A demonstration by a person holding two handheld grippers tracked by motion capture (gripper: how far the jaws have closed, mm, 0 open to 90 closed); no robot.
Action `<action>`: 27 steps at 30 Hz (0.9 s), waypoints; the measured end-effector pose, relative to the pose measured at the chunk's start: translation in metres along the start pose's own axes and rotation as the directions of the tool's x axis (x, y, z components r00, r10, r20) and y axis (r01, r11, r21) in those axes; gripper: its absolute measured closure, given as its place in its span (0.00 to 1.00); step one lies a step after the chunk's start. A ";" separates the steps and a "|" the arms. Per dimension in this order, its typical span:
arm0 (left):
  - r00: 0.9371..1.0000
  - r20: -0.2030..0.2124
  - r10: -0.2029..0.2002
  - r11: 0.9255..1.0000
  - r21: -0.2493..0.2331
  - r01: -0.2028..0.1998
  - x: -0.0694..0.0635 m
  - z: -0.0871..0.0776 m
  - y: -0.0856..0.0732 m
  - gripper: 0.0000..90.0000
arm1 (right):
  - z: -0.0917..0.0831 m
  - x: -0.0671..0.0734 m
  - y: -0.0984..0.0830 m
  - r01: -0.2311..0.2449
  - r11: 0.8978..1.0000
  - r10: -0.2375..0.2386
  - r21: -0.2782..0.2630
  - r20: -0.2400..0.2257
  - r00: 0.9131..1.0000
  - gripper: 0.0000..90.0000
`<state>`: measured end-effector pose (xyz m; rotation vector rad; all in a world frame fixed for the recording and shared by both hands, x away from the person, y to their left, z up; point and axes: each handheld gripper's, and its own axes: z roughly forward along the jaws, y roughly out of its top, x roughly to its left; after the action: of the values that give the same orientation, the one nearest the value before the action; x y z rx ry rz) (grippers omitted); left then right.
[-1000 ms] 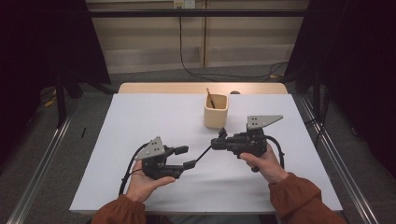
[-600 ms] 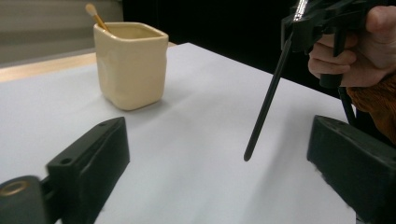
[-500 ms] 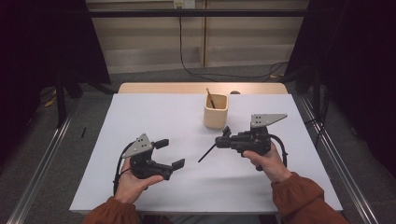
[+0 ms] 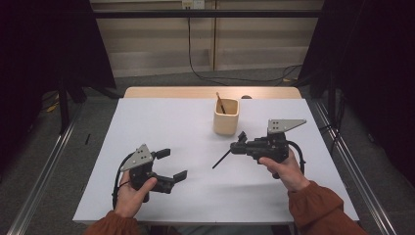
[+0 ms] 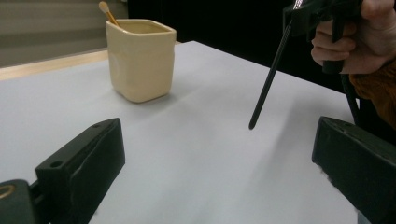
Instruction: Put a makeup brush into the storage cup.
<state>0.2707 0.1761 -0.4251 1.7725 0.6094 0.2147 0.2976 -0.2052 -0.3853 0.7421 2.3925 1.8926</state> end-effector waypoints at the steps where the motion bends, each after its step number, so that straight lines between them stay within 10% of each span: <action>1: 1.000 -0.003 -0.001 1.000 0.001 0.001 0.001 -0.002 -0.001 0.03 | -0.001 0.000 0.000 0.000 1.000 0.000 0.001 0.001 1.000 0.95; 27: 0.996 -0.086 -0.030 0.999 0.021 0.032 0.001 -0.021 -0.018 0.03 | -0.022 -0.015 0.010 -0.015 1.000 0.014 0.011 0.095 0.995 0.95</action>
<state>0.2566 0.1974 -0.4358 1.7811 0.7026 0.2650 0.3081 -0.2297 -0.3745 0.8324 2.3501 1.8057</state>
